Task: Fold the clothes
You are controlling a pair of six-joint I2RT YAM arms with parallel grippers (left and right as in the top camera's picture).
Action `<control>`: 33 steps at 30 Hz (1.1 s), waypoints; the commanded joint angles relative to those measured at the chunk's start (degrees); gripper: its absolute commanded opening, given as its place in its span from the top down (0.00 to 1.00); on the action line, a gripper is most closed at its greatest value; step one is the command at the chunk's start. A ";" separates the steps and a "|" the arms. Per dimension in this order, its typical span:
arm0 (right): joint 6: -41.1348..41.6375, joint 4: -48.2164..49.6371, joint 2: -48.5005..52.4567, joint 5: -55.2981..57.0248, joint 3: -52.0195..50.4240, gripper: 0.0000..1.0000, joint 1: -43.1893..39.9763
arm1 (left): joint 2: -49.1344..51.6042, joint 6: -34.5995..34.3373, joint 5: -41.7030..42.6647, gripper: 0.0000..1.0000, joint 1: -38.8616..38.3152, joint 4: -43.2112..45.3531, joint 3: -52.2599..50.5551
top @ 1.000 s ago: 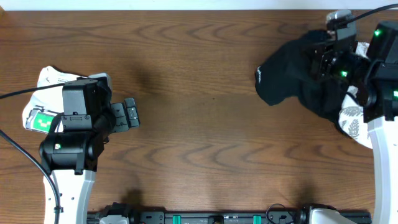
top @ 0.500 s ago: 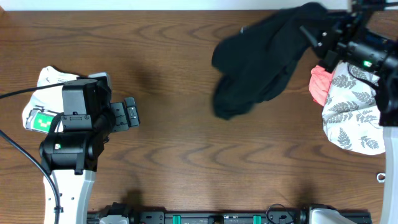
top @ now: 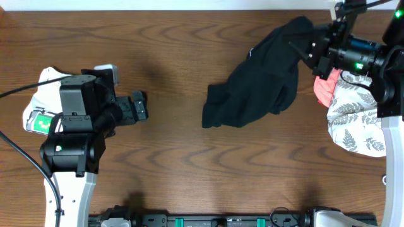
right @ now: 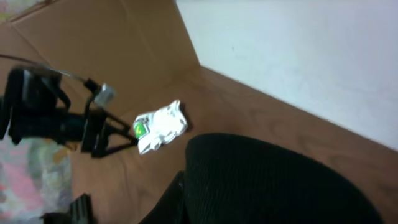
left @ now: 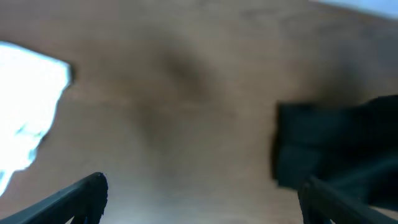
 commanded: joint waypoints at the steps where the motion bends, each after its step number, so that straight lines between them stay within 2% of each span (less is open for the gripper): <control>1: -9.16 -5.07 -1.29 -1.77 0.57 0.96 2.49 | 0.02 0.50 5.51 0.02 -1.53 2.34 1.18; 4: -16.92 -11.91 -1.31 -1.77 0.57 0.98 5.11 | 0.15 0.59 5.51 0.02 -4.13 4.33 1.18; 7: -20.76 -16.55 -1.31 -1.77 0.57 0.99 7.89 | 0.83 0.61 5.51 0.02 -7.65 6.67 1.18; 16: -21.09 -18.97 -1.75 -1.86 1.75 0.99 10.01 | 4.59 4.90 5.51 0.02 -20.35 10.99 1.18; 21: -21.07 -20.50 -1.77 -5.90 1.86 0.99 10.05 | 6.01 11.30 5.51 0.02 -26.27 12.15 1.18; 27: -21.07 -21.57 -1.75 -5.20 1.86 0.98 10.01 | 6.19 13.68 6.19 0.02 -29.16 13.57 1.18; 33: -21.05 -21.57 -1.75 -5.18 1.86 0.97 10.01 | 6.58 17.86 13.44 0.02 -30.82 13.88 1.18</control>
